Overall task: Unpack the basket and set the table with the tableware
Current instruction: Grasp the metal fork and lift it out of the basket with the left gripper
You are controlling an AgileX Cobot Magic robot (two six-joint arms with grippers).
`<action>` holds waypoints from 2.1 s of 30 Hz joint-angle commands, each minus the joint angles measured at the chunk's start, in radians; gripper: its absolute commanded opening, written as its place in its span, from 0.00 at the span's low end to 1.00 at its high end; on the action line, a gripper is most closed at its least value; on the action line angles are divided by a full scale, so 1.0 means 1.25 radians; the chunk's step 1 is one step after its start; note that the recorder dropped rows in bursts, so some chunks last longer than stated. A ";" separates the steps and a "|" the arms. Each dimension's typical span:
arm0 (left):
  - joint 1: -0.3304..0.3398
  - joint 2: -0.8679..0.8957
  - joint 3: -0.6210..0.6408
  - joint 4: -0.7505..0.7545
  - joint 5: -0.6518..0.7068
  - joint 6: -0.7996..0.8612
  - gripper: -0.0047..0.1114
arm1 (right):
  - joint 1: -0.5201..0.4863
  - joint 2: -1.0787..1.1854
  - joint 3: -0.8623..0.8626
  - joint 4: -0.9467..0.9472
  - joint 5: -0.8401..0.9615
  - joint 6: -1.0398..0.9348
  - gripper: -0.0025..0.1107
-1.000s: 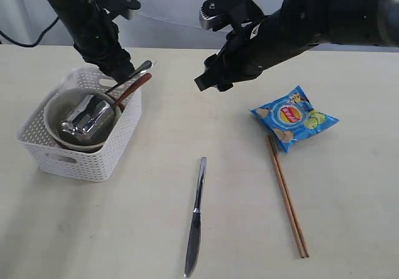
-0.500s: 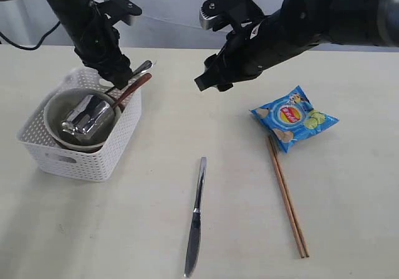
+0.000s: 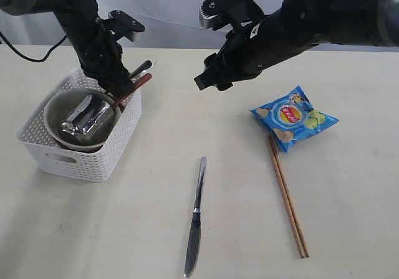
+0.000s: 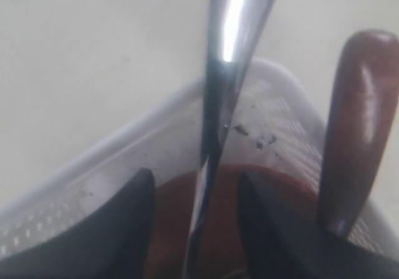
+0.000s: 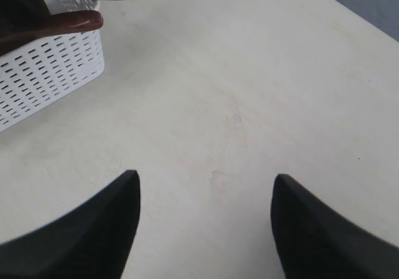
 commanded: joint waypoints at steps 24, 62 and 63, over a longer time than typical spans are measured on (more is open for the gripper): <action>0.000 -0.110 -0.002 -0.005 -0.010 0.008 0.04 | 0.000 -0.002 0.002 -0.002 -0.017 0.000 0.54; -0.049 -0.307 0.049 -0.008 -0.005 -0.315 0.04 | -0.149 -0.096 0.038 -0.007 0.070 0.002 0.27; -0.061 -0.316 0.064 -0.006 -0.007 -0.331 0.04 | -0.157 -0.103 0.042 -0.007 0.070 0.002 0.24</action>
